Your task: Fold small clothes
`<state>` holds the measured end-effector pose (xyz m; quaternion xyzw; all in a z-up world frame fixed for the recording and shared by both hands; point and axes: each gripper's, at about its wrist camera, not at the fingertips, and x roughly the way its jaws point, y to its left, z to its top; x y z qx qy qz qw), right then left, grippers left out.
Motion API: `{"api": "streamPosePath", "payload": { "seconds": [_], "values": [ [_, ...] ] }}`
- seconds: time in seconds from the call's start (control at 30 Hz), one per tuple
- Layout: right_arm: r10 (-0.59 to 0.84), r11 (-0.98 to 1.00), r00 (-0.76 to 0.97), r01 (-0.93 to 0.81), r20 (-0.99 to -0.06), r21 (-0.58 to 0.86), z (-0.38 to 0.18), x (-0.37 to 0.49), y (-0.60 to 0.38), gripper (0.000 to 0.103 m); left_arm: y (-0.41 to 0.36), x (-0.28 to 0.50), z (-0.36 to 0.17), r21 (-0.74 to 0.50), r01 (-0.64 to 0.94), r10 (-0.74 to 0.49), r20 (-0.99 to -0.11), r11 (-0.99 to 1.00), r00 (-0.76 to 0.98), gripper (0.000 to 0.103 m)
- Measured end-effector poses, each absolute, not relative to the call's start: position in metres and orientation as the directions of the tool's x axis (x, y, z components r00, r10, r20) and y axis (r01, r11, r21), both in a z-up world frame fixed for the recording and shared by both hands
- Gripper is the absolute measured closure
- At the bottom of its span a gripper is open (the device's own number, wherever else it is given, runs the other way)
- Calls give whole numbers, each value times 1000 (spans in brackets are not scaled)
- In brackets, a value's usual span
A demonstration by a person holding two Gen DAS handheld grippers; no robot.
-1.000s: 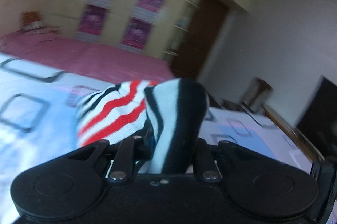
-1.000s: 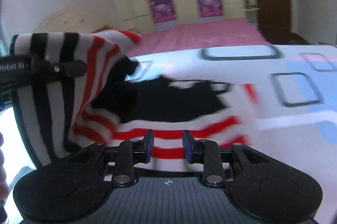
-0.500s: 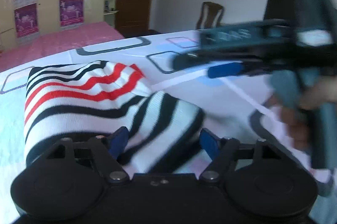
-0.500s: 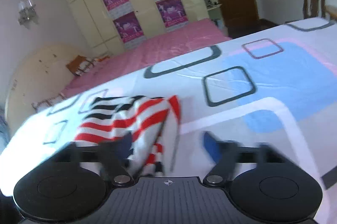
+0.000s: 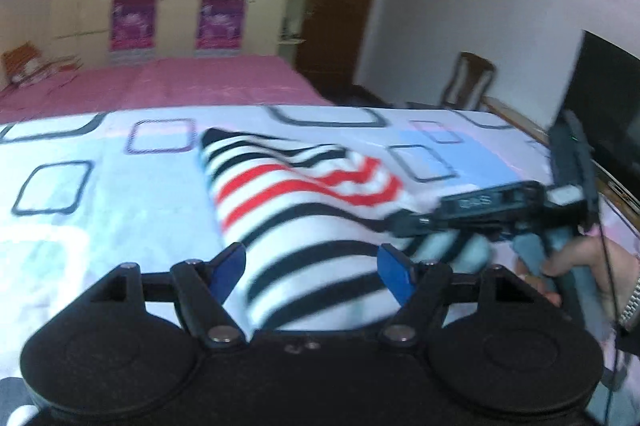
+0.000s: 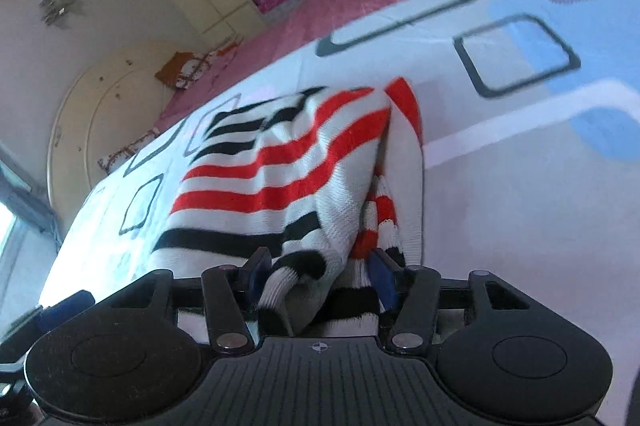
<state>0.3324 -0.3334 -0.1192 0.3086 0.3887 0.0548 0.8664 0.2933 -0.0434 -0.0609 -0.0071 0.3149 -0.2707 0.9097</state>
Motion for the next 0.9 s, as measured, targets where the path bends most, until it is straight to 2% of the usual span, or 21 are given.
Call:
{"api": "streamPosePath", "payload": {
  "seconds": [0.1,0.13,0.17,0.3,0.43,0.6,0.7,0.77,0.9],
  "values": [
    [320,803,703,154,-635,575,-121,340,-333,49,-38,311,-66,-211,441,-475,-578,872,663,32],
    [312,813,706,148,-636,563,-121,342,-330,57,-39,317,-68,-218,429,-469,-584,877,662,32],
    [320,814,701,140,-637,563,-122,344,-328,73,-37,318,-68,-225,423,-468,-586,878,661,32],
    [286,843,726,120,-625,524,-114,342,-326,78,-38,323,-69,-233,420,-470,-590,877,656,32],
    [210,889,790,91,-576,449,-86,325,-334,79,-50,334,-67,-252,439,-499,-572,862,651,32],
    [215,865,733,163,-645,474,-121,325,-342,79,-70,345,-81,-287,455,-528,-606,843,595,32],
    [218,854,740,170,-636,491,-118,323,-344,75,-78,346,-92,-222,446,-477,-631,867,612,26],
    [226,853,734,169,-640,494,-111,315,-348,67,-76,347,-94,-223,441,-472,-635,870,612,25],
    [251,847,731,152,-635,510,-98,284,-358,67,-68,345,-95,-240,438,-481,-639,866,600,25]
  ]
}}
